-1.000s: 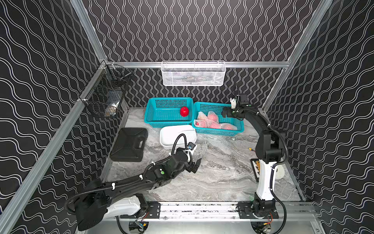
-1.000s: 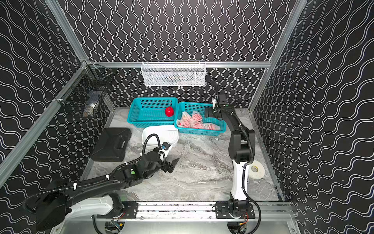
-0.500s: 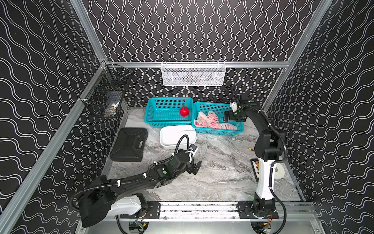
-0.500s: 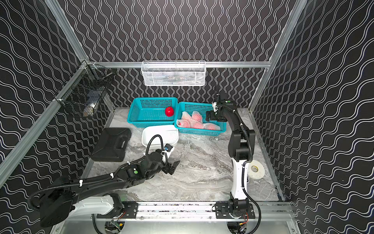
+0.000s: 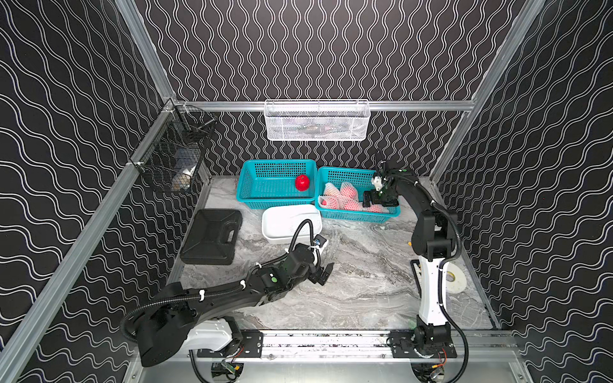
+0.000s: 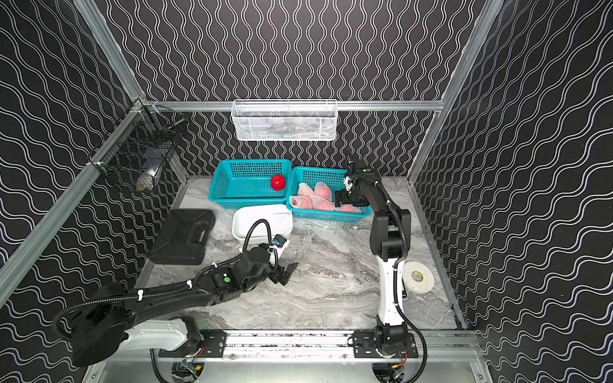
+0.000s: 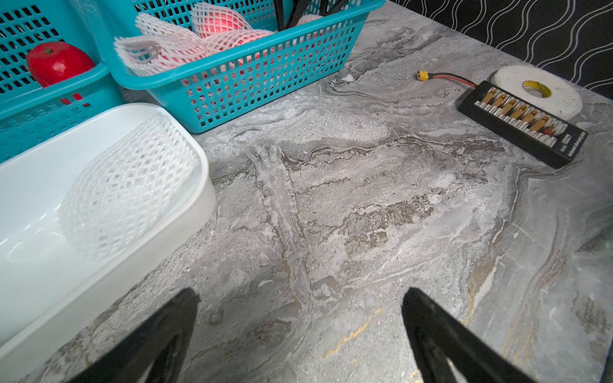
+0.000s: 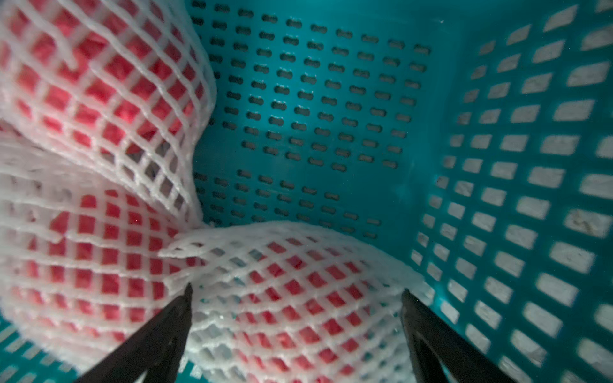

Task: Remove foam nets from apples
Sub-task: Pick up the apple from the basket.

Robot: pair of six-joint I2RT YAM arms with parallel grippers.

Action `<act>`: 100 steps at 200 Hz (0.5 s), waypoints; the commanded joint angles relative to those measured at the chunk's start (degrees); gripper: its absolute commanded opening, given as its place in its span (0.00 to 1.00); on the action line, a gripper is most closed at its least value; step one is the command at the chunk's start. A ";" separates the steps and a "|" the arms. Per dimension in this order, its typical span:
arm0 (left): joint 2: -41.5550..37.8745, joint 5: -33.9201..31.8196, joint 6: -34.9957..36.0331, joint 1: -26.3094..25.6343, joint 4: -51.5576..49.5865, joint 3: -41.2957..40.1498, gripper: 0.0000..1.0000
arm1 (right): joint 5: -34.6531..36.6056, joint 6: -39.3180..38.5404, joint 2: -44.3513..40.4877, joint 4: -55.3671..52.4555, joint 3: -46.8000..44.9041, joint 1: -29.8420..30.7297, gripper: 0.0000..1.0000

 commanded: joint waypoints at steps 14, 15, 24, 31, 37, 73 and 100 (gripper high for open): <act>-0.08 -0.19 0.02 -0.03 1.47 0.09 1.00 | 0.47 0.18 3.61 -1.61 1.60 0.55 0.98; -0.13 -0.23 0.01 -0.07 1.47 0.09 1.00 | 0.51 0.18 3.70 -1.61 1.61 0.57 0.98; -0.19 -0.45 -0.08 -0.04 1.55 -0.16 1.00 | 0.13 0.20 4.47 -1.60 1.80 0.63 0.96; -0.30 -0.57 -0.21 -0.02 1.72 -0.41 1.00 | 0.10 0.32 5.05 -1.52 2.04 0.67 0.96; -0.42 -0.62 -0.31 -0.02 1.74 -0.51 1.00 | 0.06 0.45 5.54 -1.60 2.34 0.68 0.95; -0.52 -1.13 -0.07 -0.02 1.21 -0.38 1.00 | -0.86 1.24 5.71 -0.73 1.85 0.75 0.90; -0.14 -1.25 0.35 -0.02 1.23 0.11 1.00 | -2.28 1.92 4.06 0.14 1.21 0.84 0.86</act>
